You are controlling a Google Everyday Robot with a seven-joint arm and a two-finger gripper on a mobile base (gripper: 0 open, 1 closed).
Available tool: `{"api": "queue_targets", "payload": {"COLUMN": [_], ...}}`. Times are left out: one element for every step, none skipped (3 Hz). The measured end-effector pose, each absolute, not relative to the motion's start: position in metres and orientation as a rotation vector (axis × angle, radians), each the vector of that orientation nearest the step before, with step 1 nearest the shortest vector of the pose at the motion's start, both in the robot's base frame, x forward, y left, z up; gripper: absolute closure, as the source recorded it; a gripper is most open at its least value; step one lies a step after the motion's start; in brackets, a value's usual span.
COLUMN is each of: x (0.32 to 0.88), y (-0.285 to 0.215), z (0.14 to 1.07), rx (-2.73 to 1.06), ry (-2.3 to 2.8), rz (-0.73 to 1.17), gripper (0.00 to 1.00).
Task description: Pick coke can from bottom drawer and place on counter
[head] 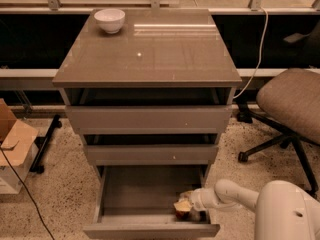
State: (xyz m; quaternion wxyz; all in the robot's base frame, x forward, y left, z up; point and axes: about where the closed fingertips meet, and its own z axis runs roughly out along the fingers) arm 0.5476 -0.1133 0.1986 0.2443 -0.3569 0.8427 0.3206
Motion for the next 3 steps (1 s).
{"api": "queue_targets", "payload": {"x": [0.536,0.524,0.5], "y": [-0.118,-0.129,-0.141], "z": [0.252,0.31,0.394], "rx": [-0.949,-0.968,-1.075], "ry": [2.215,2.106,1.95], "rz": [0.913,0.939,0.97], "gripper": [1.0,1.0,1.0]}}
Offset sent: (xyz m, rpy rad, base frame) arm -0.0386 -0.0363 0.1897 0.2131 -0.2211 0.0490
